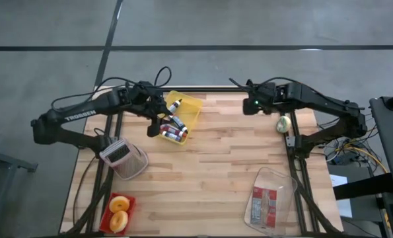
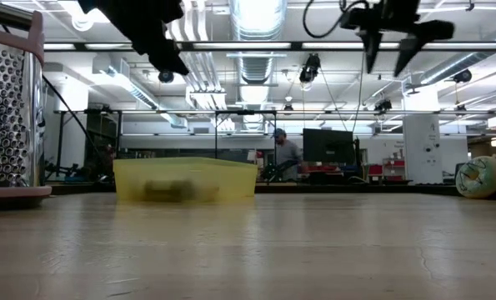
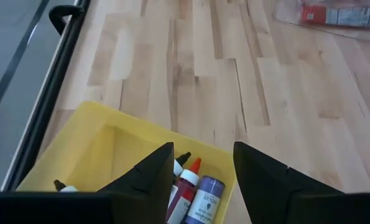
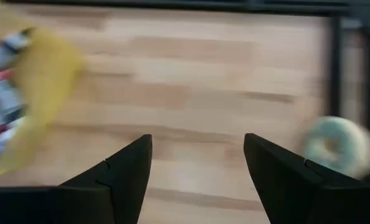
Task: Pick & Place Food Item
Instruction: Put the blue donut into the red bin
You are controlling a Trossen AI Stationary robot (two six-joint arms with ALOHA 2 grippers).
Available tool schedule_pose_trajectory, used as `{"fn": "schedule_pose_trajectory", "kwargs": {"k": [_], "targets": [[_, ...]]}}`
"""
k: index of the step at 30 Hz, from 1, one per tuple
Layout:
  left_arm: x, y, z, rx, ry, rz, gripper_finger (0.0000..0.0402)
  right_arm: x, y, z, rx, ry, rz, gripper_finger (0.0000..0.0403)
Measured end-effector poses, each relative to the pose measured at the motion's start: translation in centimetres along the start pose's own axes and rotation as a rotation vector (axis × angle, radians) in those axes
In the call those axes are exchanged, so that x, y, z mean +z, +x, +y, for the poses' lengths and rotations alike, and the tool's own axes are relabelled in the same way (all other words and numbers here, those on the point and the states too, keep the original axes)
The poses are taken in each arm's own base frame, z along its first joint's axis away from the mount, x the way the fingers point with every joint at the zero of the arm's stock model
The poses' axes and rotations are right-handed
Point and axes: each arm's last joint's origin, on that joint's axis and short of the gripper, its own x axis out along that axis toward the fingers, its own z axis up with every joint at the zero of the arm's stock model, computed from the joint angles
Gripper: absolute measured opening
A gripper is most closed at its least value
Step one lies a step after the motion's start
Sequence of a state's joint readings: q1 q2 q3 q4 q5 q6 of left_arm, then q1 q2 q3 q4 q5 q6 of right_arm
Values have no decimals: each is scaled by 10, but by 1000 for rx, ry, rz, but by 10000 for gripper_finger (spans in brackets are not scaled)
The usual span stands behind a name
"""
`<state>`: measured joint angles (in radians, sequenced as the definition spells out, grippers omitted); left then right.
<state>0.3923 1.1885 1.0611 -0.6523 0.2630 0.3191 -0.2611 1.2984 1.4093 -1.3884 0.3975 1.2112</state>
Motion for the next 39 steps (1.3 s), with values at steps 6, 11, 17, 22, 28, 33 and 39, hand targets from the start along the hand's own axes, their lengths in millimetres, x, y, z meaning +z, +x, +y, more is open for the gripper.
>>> {"fn": "schedule_pose_trajectory", "kwargs": {"k": [6,11,17,22,28,33,39], "targets": [[-11,12,0,-1,-1,1,170,-7,4,-17,-185,87,29,249],[-23,21,-1,-6,-8,18,170,-15,17,-21,-245,84,43,249],[-36,30,-3,-18,-19,52,170,-27,38,-28,-340,118,55,248],[-34,35,-2,0,-50,-26,170,-37,55,-36,-420,147,57,248],[-32,41,0,30,-4,-140,170,-51,75,-49,-518,153,71,248],[-20,34,2,43,-1,-185,170,-60,86,-58,-583,183,68,248],[-24,35,1,34,-26,-163,170,-68,97,-67,-646,228,51,248]]}}
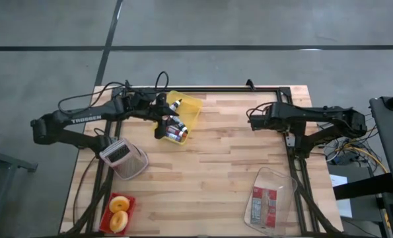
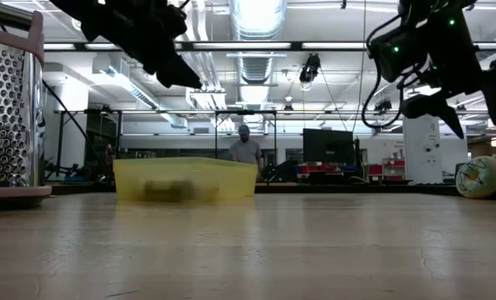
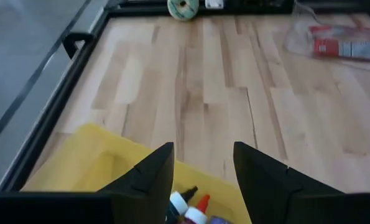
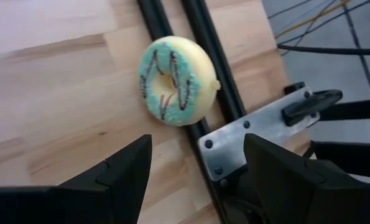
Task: Pick & Place Food Item
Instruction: Put the blue donut into the red bin
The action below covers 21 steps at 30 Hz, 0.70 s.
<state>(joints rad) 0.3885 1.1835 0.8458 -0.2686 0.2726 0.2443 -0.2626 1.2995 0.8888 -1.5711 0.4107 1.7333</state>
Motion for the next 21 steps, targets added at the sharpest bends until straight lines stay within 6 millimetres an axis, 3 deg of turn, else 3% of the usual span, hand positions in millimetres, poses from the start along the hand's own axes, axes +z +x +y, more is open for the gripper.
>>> {"fn": "schedule_pose_trajectory", "kwargs": {"k": [10,17,21], "targets": [[-2,1,0,2,39,-7,170,-8,20,-4,-70,64,-15,242],[0,1,0,6,51,-23,170,-7,20,-2,-34,105,-41,230],[1,1,1,10,62,-31,170,-3,19,-1,-58,186,57,228]]}}
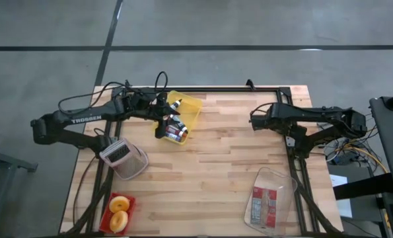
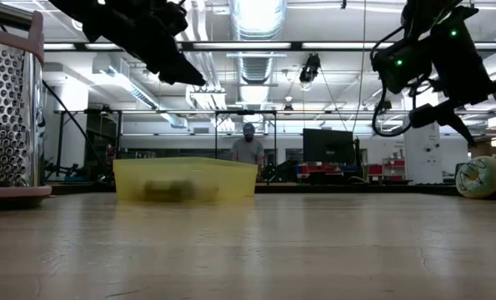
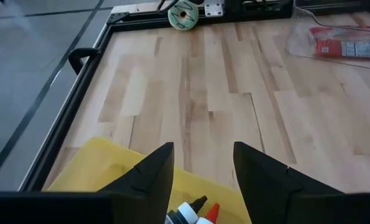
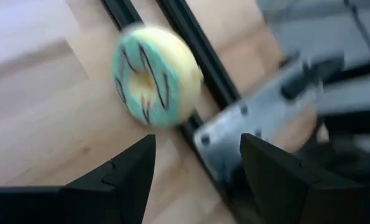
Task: Pick & Place Food Item
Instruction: Put the blue donut into the red bin
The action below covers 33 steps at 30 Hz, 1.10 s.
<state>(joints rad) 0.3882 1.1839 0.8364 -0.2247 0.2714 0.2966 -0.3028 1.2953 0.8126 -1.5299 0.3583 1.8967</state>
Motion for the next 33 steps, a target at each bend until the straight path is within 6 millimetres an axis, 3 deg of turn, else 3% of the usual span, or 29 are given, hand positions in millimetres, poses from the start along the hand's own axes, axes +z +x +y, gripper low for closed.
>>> {"fn": "schedule_pose_trajectory", "kwargs": {"k": [4,20,33], "targets": [[1,0,0,4,4,-14,170,10,-2,3,-65,70,204,228],[2,0,1,6,24,-17,170,72,-11,14,0,176,259,228],[2,0,1,5,23,-18,170,70,15,16,-26,187,283,228]]}}
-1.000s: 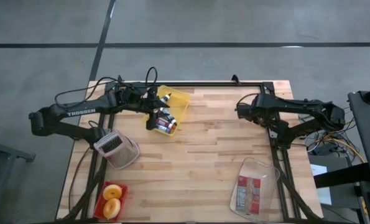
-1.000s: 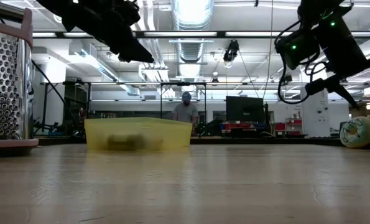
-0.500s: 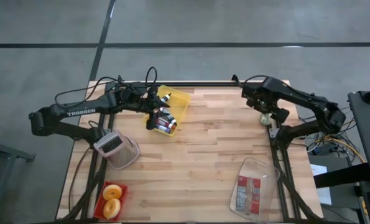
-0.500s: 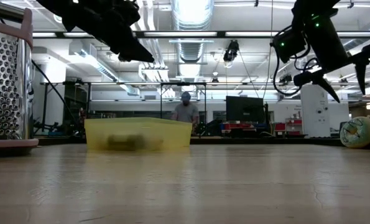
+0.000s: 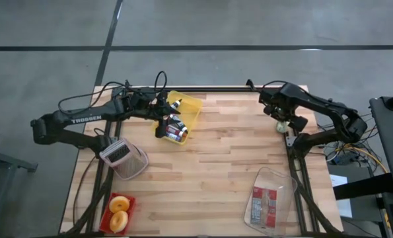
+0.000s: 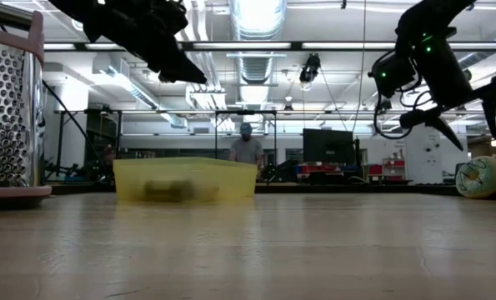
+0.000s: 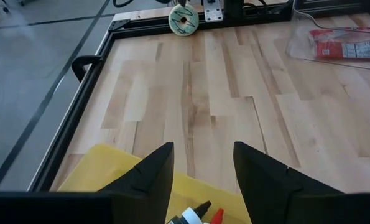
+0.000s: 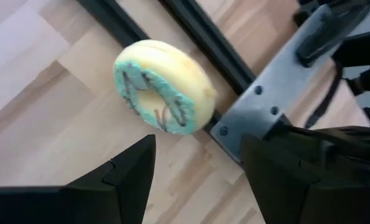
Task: Pick & Place Food Item
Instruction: Put the blue donut into the red bin
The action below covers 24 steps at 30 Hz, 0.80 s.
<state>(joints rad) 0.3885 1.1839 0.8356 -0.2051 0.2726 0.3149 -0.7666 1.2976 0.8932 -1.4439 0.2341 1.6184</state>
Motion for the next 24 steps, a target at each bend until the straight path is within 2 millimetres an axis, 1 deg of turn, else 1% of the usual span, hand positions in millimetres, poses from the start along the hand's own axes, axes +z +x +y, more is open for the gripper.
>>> {"fn": "schedule_pose_trajectory", "kwargs": {"k": [4,14,18,24], "targets": [[0,0,0,1,1,-3,170,-2,8,3,19,2,0,228],[-1,0,0,0,0,0,170,-6,27,-3,-39,14,-5,228],[-1,0,0,0,0,0,170,-5,29,-2,-33,14,-47,228],[-1,0,0,0,0,0,170,-5,29,5,42,9,-81,228]]}}
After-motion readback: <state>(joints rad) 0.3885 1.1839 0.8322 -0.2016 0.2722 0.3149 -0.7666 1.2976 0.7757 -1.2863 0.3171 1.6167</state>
